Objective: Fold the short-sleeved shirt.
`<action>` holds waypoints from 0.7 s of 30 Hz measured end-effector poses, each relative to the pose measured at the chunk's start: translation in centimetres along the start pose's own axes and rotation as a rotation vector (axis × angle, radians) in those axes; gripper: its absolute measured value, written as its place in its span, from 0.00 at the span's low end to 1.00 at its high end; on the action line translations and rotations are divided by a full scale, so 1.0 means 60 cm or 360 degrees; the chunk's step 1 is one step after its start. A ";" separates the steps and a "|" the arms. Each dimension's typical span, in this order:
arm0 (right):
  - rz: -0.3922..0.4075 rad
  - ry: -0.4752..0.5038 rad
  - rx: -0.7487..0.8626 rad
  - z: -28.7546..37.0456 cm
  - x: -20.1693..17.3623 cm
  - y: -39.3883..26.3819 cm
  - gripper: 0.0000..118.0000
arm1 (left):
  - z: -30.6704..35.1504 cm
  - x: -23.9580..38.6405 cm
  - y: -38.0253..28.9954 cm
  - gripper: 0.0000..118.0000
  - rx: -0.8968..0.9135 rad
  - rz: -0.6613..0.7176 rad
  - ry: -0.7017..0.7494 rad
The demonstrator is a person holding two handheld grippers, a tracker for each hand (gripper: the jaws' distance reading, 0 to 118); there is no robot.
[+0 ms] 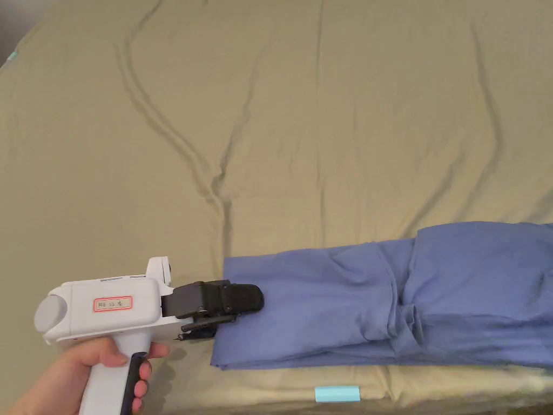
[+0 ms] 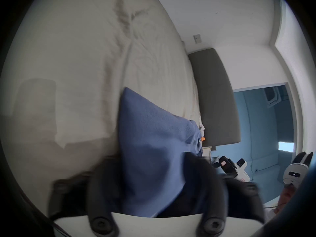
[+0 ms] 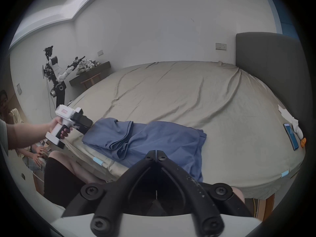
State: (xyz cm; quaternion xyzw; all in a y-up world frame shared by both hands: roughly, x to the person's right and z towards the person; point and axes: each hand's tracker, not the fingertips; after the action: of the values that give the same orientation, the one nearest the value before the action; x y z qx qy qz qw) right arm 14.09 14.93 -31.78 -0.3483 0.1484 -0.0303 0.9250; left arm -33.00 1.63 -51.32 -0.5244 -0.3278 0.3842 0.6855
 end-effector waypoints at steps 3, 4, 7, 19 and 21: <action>0.0040 -0.0031 -0.0031 -0.012 -0.018 0.008 0.01 | -0.027 -0.008 0.005 0.11 -0.0001 0.0067 -0.0017; 0.0049 -0.0043 -0.0029 -0.013 -0.022 0.011 0.01 | -0.019 -0.001 0.008 0.10 -0.0026 0.0038 -0.0034; 0.0057 -0.0077 -0.0021 -0.019 -0.027 0.017 0.01 | -0.004 0.025 -0.005 0.09 -0.0031 -0.0116 0.0073; 0.0165 -0.0226 -0.0019 -0.102 -0.012 0.047 0.01 | 0.115 0.114 0.033 0.07 0.0136 -0.0166 0.0280; 0.0146 -0.0218 0.0008 -0.100 -0.005 0.057 0.01 | 0.145 0.116 0.037 0.07 0.0173 -0.0192 0.0382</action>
State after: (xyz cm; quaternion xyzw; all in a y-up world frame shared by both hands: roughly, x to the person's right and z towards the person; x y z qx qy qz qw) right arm 11.86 13.75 -38.22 -0.3401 0.1004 0.0355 0.9344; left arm -37.42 12.13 -51.09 -0.5079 -0.2531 0.2942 0.7690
